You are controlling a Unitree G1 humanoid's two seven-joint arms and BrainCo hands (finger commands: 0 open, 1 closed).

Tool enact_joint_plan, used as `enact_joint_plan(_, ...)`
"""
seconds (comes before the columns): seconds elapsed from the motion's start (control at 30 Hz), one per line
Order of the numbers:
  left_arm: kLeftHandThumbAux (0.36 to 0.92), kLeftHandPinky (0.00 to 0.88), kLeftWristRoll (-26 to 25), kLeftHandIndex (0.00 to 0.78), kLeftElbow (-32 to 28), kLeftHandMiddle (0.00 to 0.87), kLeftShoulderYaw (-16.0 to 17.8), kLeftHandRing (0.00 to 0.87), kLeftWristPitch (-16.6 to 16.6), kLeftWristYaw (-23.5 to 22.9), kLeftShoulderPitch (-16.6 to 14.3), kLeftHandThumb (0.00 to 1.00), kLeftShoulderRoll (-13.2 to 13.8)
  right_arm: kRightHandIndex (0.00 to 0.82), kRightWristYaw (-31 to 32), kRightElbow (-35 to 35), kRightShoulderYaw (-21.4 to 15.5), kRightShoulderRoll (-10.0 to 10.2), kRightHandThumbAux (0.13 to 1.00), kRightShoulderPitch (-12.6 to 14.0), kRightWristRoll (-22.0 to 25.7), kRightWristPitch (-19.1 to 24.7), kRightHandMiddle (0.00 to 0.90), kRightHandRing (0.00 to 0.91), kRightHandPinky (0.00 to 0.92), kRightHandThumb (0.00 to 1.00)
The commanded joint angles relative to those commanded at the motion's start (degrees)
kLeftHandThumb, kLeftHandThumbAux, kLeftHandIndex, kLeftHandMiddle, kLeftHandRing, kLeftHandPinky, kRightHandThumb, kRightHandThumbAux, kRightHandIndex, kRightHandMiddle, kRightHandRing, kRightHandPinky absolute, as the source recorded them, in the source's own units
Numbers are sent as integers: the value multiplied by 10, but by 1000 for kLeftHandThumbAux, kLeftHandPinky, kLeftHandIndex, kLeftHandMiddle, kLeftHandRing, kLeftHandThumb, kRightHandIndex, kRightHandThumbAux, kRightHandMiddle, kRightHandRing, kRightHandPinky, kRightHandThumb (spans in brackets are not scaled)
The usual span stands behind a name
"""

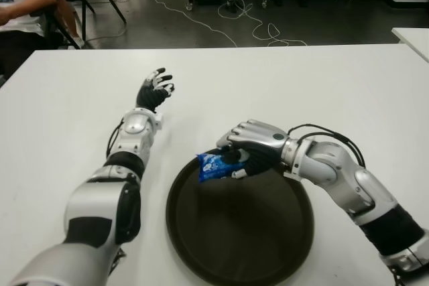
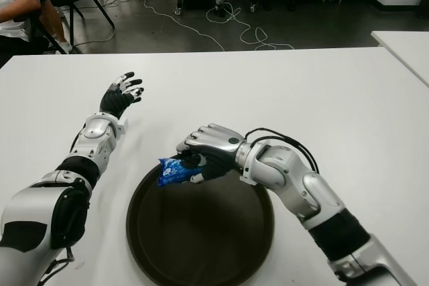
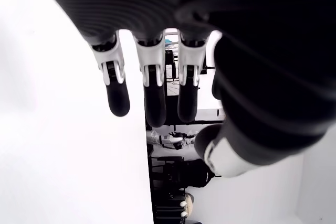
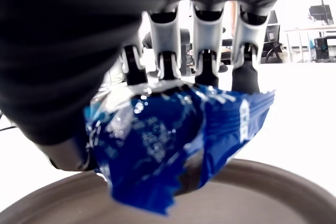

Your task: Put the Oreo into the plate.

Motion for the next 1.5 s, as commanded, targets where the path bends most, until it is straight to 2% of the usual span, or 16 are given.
enact_joint_plan(0.1,793,192,-1,130,0,205,1,192,0,0,0,168,0,422,-6,-9,-1,-6,736,1,-14,-1,587,584,554,681)
enact_joint_plan(0.23,793,201,-1,136,0,211,1,197,0,-1,1,172,1,412,-7,-27,-6,-11,741,6,-27,5,486,493,464,671)
enact_joint_plan(0.33,787,210,0,142,1,215,1,203,0,-2,1,176,2,401,0,-34,-6,-14,745,5,-30,7,352,350,341,664)
enact_joint_plan(0.37,785,211,0,143,1,217,1,205,0,-3,1,177,2,348,4,-37,-6,-16,756,5,-29,9,317,313,303,546)
enact_joint_plan(0.4,781,213,0,145,1,218,0,207,0,-3,1,177,2,269,9,-39,-5,-18,778,3,-29,10,266,259,249,349)
enact_joint_plan(0.43,778,212,0,145,1,219,0,208,-1,-3,1,178,2,199,13,-39,-4,-19,787,2,-29,10,208,197,184,223)
enact_joint_plan(0.53,775,207,0,145,1,220,0,208,-2,-4,1,178,2,99,33,-43,-1,-24,795,-3,-29,17,118,103,87,73)
enact_joint_plan(0.6,778,204,-1,143,0,218,1,206,-3,-6,2,174,2,52,57,-48,2,-29,794,-10,-29,24,64,52,44,37)
enact_joint_plan(0.83,777,215,-2,134,0,209,1,203,-2,-5,1,170,2,3,92,-58,1,-32,781,-15,-32,39,4,3,2,2)
enact_joint_plan(1.13,786,211,2,135,1,209,-2,202,2,-1,0,168,3,0,120,-68,-8,-28,720,-22,-20,76,0,0,0,0)
enact_joint_plan(1.5,783,205,3,134,2,209,-3,200,-2,-3,2,176,5,0,119,-71,-12,-24,736,-19,-19,84,0,0,0,0)
